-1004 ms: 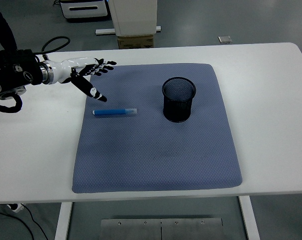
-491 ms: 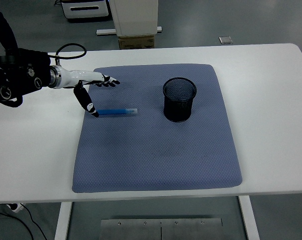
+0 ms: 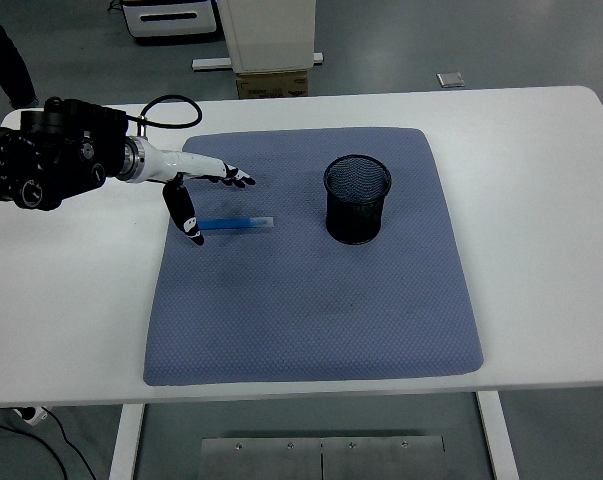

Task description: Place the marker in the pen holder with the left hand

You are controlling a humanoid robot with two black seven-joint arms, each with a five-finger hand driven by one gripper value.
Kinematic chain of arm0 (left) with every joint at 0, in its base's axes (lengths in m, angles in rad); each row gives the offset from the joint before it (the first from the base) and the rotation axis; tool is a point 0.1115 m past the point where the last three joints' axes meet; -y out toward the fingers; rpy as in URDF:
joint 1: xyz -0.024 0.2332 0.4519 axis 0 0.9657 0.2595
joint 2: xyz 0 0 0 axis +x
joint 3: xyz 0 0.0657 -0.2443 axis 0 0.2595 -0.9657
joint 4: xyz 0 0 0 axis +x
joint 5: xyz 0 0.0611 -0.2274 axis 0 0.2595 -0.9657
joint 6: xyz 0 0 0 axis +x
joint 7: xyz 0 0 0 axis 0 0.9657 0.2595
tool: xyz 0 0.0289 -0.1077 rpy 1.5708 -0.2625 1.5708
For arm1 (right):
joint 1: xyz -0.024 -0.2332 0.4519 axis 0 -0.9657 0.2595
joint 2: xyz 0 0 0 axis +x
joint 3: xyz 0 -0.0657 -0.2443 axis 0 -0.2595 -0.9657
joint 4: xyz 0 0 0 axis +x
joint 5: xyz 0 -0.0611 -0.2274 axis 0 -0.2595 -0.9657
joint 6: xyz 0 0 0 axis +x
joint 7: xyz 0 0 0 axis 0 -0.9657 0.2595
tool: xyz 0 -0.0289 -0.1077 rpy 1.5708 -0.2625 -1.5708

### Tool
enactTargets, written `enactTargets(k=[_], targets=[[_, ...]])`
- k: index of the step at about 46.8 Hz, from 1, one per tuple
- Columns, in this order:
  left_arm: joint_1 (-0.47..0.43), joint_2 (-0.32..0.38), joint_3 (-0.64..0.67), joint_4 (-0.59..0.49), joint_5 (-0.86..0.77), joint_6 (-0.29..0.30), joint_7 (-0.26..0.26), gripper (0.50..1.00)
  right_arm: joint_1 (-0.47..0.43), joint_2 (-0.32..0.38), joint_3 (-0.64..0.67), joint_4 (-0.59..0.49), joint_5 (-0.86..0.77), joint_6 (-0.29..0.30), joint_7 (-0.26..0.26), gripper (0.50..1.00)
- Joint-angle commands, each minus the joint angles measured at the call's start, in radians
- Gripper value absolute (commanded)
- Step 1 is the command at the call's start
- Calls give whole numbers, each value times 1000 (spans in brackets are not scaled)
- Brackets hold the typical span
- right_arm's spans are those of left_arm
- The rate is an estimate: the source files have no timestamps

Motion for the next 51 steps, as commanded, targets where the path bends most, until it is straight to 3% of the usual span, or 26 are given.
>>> enactTargets(k=[1,51], targets=[[1,-4,0,-1,1,0,-1,1000,0,0,0,0,-1,0,0,1000],[9,-62,-8,-2,143,3,2,1000,0,0,0,0,0,0,0,1000]])
